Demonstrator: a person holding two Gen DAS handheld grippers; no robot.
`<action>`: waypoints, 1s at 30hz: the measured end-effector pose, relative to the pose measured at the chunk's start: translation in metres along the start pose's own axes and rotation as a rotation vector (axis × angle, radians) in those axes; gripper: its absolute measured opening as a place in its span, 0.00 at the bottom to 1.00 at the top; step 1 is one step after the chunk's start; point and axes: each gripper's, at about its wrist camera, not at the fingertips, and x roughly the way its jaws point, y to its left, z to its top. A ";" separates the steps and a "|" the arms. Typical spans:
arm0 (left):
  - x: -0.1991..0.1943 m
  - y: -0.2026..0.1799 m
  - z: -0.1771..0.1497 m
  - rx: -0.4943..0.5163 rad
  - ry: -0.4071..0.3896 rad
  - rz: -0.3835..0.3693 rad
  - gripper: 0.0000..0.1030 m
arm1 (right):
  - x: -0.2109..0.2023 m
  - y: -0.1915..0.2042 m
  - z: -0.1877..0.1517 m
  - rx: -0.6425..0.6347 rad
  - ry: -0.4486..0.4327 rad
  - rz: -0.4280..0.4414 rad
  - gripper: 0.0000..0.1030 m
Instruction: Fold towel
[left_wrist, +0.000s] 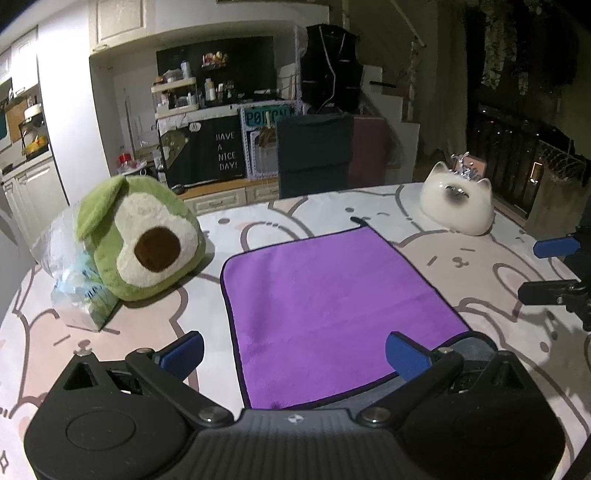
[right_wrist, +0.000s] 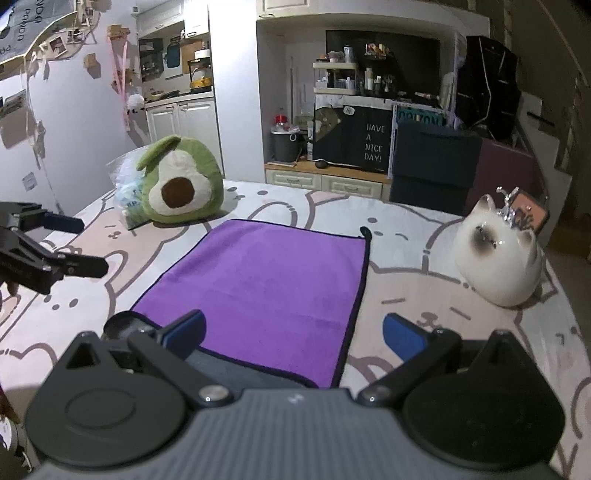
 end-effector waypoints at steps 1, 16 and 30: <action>0.004 0.001 -0.002 -0.003 0.004 0.004 1.00 | 0.004 -0.002 -0.001 0.007 -0.003 0.000 1.00; 0.056 0.028 -0.032 -0.107 0.177 -0.003 1.00 | 0.055 -0.013 -0.026 0.028 0.051 0.002 1.00; 0.062 0.064 -0.055 -0.289 0.172 -0.195 0.83 | 0.083 -0.032 -0.044 0.044 0.147 0.165 0.97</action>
